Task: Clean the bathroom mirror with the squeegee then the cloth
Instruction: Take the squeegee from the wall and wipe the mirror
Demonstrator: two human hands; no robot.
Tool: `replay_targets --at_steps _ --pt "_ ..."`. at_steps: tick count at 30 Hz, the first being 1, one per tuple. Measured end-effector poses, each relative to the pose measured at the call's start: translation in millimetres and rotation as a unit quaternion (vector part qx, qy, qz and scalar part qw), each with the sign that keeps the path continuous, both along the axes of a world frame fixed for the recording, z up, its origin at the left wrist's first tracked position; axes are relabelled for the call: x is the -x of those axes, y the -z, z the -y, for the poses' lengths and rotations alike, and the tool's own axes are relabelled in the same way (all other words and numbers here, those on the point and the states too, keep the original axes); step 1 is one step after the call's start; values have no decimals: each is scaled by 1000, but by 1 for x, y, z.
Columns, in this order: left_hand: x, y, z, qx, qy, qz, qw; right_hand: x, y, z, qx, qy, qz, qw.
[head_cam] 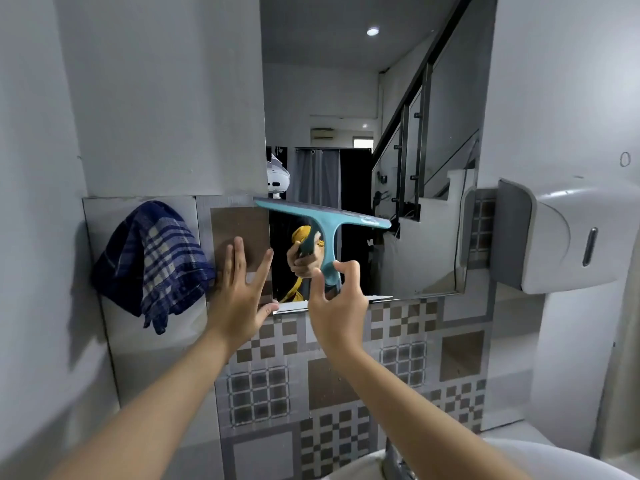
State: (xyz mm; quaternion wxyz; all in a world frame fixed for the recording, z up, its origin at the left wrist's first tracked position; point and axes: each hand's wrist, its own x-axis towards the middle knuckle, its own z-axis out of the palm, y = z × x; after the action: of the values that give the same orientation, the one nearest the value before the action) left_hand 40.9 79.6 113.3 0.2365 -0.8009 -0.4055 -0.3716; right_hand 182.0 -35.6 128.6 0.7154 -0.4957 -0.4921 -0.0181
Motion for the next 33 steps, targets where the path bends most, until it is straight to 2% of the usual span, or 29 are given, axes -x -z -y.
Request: replay_targets --at_steps 8,12,21,33 --pt "-1 4 -4 26 -4 20 999 -70 4 3 -4 71 183 981" --pt "-2 5 -3 30 -8 21 999 -99 -2 3 4 103 242 965" --pt "-1 5 -6 32 -28 6 999 -149 -6 5 30 138 299 944" --pt "-2 5 -7 32 -40 2 999 -216 0 24 47 146 330 932"
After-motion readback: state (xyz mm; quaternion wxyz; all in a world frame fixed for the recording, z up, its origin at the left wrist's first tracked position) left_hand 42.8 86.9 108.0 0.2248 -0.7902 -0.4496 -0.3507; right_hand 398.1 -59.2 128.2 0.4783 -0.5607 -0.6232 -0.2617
